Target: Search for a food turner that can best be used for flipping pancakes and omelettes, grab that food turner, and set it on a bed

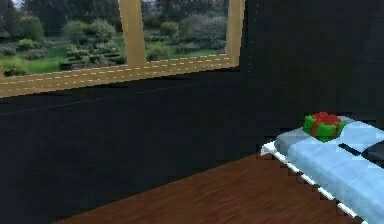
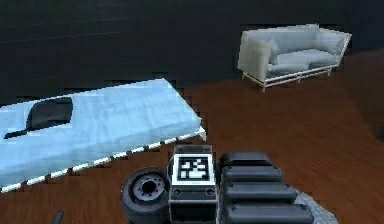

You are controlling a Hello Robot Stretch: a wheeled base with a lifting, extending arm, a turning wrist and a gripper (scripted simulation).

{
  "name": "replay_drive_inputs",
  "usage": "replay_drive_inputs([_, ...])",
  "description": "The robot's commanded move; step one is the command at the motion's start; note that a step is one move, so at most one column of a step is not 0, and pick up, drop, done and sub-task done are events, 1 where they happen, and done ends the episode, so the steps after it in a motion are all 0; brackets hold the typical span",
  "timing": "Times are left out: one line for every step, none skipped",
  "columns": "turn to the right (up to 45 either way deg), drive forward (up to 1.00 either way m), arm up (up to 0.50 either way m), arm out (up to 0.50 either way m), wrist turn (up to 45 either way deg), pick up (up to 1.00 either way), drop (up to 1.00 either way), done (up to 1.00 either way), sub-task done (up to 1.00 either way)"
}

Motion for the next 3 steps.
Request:
replay_drive_inputs([0.0, 0.10, 0.00, 0.00, 0.0, 0.00, 0.00, 0.00, 0.00])
replay_drive_inputs([45.0, 0.00, 0.00, 0.00, 0.0, 0.00, 0.00, 0.00, 0.00])
replay_drive_inputs([9.0, 0.00, 0.00, 0.00, 0.0, 0.00, 0.00, 0.00, 0.00])
